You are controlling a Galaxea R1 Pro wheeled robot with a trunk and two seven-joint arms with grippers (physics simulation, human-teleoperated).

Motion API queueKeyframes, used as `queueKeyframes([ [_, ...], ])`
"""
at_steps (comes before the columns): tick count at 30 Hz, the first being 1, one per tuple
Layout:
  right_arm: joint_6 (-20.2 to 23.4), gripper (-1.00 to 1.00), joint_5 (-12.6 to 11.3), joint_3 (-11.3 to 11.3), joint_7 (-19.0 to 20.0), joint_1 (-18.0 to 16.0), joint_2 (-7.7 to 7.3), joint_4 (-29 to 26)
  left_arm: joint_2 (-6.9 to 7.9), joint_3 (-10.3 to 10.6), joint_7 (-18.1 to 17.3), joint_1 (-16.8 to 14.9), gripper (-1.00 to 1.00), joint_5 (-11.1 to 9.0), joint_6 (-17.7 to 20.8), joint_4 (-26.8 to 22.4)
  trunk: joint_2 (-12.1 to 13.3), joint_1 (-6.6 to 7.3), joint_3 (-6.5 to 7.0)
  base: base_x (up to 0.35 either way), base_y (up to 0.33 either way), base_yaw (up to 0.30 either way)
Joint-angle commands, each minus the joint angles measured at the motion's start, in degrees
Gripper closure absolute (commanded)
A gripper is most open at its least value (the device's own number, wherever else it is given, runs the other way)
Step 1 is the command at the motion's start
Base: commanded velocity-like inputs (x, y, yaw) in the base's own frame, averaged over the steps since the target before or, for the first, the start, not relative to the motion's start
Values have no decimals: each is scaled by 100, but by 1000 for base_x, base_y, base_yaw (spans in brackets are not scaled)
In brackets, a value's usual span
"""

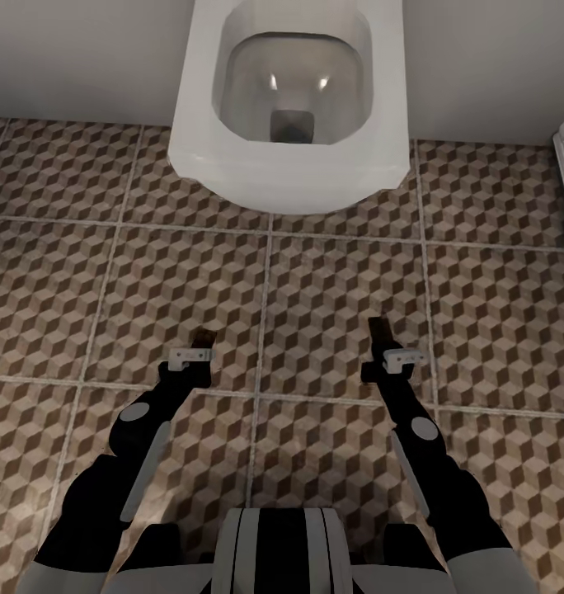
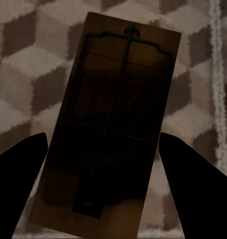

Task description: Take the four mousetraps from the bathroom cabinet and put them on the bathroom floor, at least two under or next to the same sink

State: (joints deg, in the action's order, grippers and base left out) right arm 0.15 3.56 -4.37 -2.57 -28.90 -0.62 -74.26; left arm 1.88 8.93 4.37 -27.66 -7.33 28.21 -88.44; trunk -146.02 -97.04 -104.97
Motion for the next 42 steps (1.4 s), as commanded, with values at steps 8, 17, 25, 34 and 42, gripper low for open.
queueKeyframes([
  [8,-29,100,31,-322,-36,-2,9,-1,6,19,47,-2,100,-58,19,-11,-1,-2,-3,272,0,0],
  [17,-6,100,23,-518,-52,-2,10,9,6,21,47,-2,100,-65,21,-1,-1,-2,-3,32,0,0],
  [25,3,100,22,-529,-51,-2,10,69,2,24,47,-2,100,-67,26,5,-1,-2,-3,149,0,0],
  [34,4,100,14,-530,-44,-2,72,91,1,30,47,-2,100,-67,26,3,-1,-2,-3,224,0,0],
  [42,11,100,13,-543,-40,-2,226,124,-3,64,47,-2,100,-74,26,14,-1,-2,-3,28,0,0],
])
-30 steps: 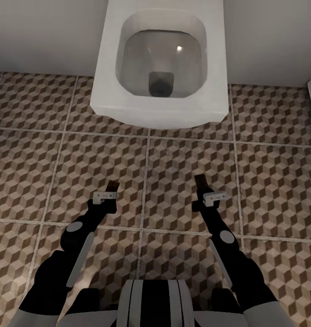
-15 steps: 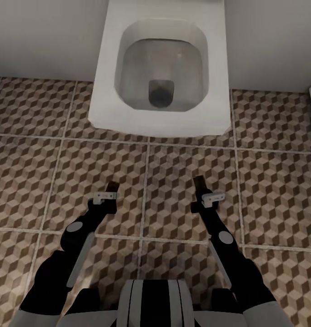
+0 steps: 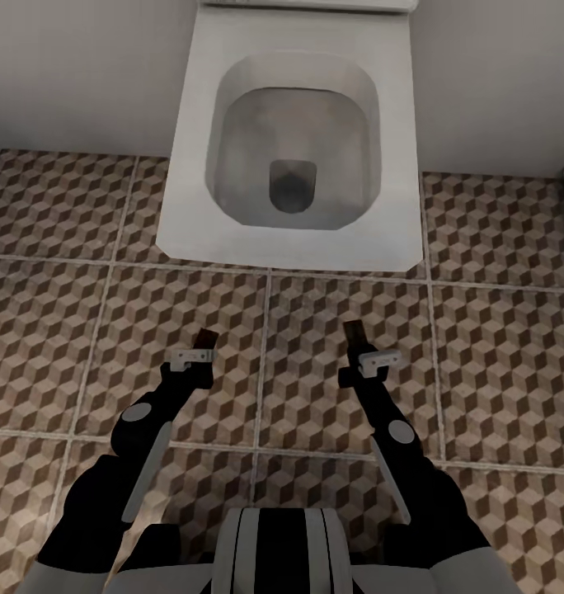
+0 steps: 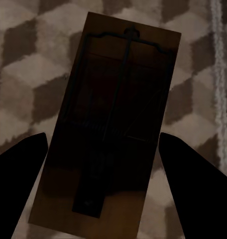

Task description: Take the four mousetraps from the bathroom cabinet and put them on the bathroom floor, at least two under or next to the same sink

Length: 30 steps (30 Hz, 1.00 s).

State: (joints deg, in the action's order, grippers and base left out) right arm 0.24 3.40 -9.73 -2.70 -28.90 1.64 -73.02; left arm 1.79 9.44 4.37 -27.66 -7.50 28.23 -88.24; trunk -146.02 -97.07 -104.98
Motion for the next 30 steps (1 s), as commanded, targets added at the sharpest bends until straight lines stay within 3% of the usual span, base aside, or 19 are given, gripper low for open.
queueKeyframes([
  [1,2,100,29,-18,-28,-1,10,2,6,60,47,-2,100,-58,25,-4,-1,1,-2,4,0,0],
  [7,12,100,29,-245,-29,-1,55,17,1,361,53,-2,100,-59,25,22,-1,1,-2,1,0,0],
  [13,25,100,29,-334,-29,-1,105,147,-11,569,52,-2,100,-65,22,51,-1,1,-2,0,0,0],
  [16,27,100,33,-340,-29,-2,202,182,-42,623,46,-2,100,-70,19,57,-1,1,-2,0,0,0],
  [21,28,100,37,-340,-36,-2,373,206,-226,670,26,-2,100,-75,17,73,-1,1,-2,0,0,0],
  [30,61,100,47,-323,-38,-1,384,252,-409,663,19,-2,100,-76,-67,496,-1,1,-2,0,0,0],
])
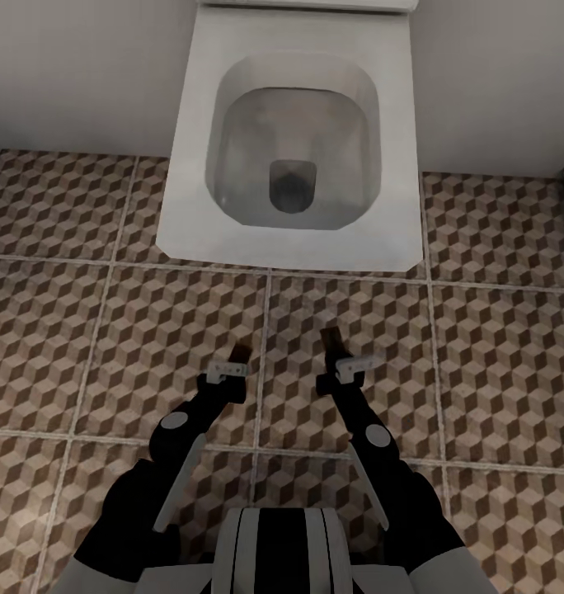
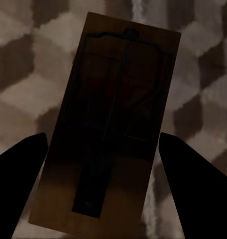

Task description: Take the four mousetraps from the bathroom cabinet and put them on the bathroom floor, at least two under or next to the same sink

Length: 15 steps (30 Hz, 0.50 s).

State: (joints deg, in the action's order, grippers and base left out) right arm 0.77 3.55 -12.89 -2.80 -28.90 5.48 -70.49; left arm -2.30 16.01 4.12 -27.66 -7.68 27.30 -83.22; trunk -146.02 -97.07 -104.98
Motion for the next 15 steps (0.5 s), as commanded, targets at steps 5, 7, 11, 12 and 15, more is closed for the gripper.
queueKeyframes([
  [5,282,100,38,-4,-6,-2,-2,105,-13,-10,45,-2,100,-55,-19,206,-1,1,-3,0,0,0],
  [7,339,100,39,1,-3,-2,0,131,-22,-17,45,-5,100,-50,-32,351,-1,1,-3,0,0,0],
  [11,371,100,46,4,-2,-7,1,146,-106,-25,45,-7,100,-30,-262,764,-1,1,-3,0,0,0],
  [12,375,100,47,5,-2,-8,1,147,-138,-26,45,-7,100,-28,-356,837,-1,1,-3,0,0,0],
  [15,378,100,48,5,-2,-10,-1,149,-171,-27,45,-9,100,-25,-460,893,-1,1,-3,0,0,0],
])
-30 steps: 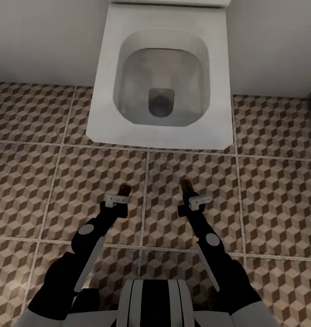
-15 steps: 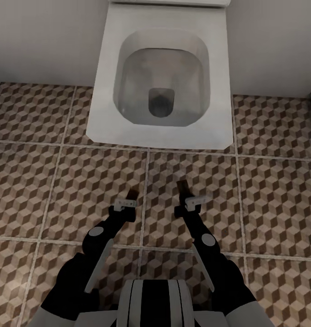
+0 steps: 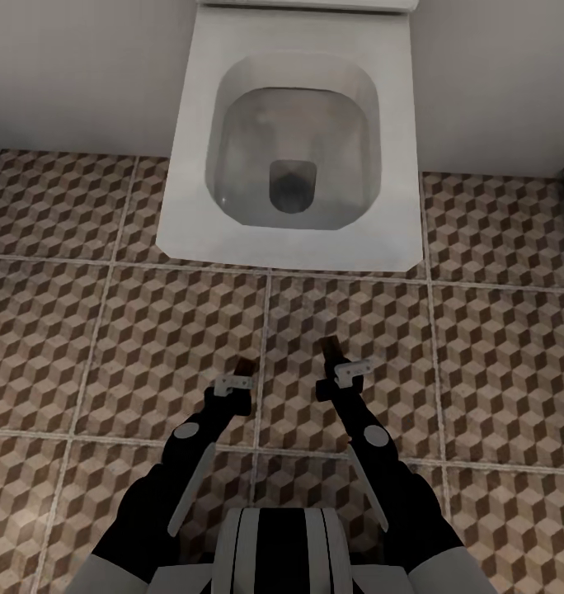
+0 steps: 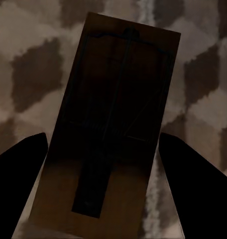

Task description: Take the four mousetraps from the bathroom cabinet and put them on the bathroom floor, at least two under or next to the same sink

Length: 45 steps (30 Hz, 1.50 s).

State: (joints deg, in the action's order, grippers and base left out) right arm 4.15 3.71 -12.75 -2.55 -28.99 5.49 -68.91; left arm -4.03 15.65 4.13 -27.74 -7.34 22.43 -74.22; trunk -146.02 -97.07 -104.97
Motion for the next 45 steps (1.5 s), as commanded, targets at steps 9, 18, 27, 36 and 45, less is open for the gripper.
queueKeyframes([
  [9,85,100,34,-8,-29,-11,0,61,-13,9,44,-1,100,-50,-51,4,-1,1,-3,0,0,0],
  [18,282,100,34,0,-33,-43,15,177,27,6,44,-1,100,-48,-55,-143,-1,1,-3,0,0,0],
  [27,520,100,26,1,-35,-184,37,179,65,5,44,-2,100,-53,-49,-473,-1,1,-3,0,0,0],
  [36,549,100,25,1,-40,-322,39,185,169,3,52,-3,100,-59,-32,-626,-1,1,-3,0,0,0],
  [45,539,100,17,-7,-36,-327,40,180,174,4,60,-1,100,-65,-22,-621,-1,1,-3,168,0,0],
])
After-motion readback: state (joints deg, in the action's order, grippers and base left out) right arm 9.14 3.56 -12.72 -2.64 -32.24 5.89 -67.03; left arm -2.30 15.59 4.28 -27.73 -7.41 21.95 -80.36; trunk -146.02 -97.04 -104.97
